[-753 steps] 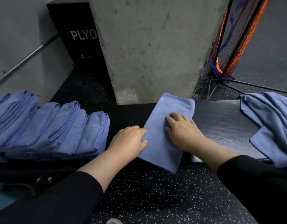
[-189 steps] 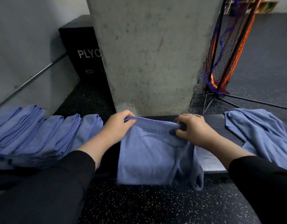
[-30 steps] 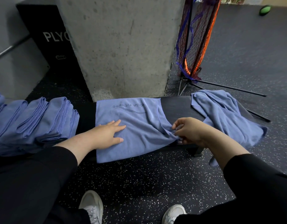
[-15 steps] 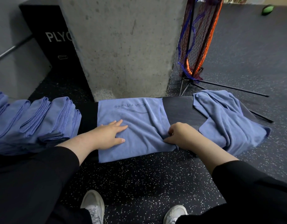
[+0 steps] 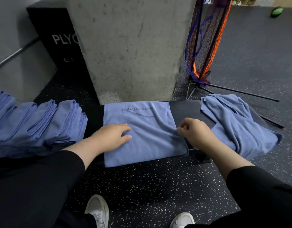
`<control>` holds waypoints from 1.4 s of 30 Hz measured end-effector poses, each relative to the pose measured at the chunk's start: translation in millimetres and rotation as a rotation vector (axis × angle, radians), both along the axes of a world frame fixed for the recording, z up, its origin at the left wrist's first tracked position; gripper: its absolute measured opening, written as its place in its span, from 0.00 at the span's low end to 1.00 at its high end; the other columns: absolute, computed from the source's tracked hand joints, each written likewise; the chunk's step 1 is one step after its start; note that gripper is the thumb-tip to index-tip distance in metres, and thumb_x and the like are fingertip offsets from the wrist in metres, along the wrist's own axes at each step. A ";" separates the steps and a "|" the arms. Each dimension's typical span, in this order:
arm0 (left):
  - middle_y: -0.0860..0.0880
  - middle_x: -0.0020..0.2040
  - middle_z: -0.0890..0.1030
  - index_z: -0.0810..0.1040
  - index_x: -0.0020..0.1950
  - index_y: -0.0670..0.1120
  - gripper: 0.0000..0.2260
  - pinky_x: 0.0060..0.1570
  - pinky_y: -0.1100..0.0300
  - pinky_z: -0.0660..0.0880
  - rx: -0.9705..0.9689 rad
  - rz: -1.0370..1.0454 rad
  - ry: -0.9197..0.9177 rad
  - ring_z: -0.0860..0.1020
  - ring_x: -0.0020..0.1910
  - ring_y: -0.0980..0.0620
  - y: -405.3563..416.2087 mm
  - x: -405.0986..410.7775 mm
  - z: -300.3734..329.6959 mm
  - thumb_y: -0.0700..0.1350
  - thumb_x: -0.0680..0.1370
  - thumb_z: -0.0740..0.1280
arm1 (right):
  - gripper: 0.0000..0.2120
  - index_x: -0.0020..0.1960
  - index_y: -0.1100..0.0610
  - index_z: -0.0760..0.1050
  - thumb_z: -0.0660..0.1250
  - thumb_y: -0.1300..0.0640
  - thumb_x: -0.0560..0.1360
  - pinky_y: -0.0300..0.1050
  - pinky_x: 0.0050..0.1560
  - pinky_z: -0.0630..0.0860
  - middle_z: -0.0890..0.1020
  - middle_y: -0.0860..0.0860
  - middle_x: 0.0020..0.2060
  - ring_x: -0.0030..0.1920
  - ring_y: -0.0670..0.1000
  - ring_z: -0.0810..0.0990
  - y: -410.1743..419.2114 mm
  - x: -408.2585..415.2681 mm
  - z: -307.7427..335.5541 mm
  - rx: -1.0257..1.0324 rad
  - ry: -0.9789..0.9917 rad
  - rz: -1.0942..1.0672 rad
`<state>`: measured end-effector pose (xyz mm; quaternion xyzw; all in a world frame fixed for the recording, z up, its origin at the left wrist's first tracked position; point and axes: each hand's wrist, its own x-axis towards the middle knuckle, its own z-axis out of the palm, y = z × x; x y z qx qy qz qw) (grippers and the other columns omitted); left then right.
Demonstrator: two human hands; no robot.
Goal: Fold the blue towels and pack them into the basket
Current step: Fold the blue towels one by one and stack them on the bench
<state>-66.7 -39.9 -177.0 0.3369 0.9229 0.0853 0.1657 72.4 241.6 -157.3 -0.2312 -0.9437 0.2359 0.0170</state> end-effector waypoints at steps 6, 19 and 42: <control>0.50 0.63 0.79 0.76 0.67 0.49 0.15 0.58 0.52 0.71 0.121 0.206 0.159 0.77 0.60 0.46 0.0 -21.6 3.7 0.52 0.83 0.63 | 0.08 0.54 0.54 0.80 0.69 0.52 0.78 0.44 0.47 0.73 0.82 0.49 0.44 0.48 0.54 0.81 -1.7 -47.1 -10.0 -0.052 0.108 0.036; 0.50 0.69 0.70 0.71 0.70 0.53 0.21 0.64 0.47 0.68 -0.088 0.243 0.177 0.68 0.70 0.45 16.7 -53.4 -14.6 0.62 0.81 0.60 | 0.07 0.52 0.52 0.77 0.63 0.57 0.76 0.51 0.51 0.74 0.82 0.56 0.53 0.54 0.61 0.78 9.4 -144.5 -45.7 -0.033 0.091 -0.091; 0.52 0.83 0.45 0.51 0.82 0.57 0.32 0.79 0.45 0.46 -0.169 -0.127 0.162 0.45 0.82 0.51 3.7 0.6 -18.6 0.68 0.81 0.49 | 0.27 0.73 0.58 0.69 0.52 0.42 0.82 0.56 0.77 0.59 0.67 0.53 0.75 0.75 0.55 0.65 -46.4 -51.8 -57.2 0.213 -0.010 0.554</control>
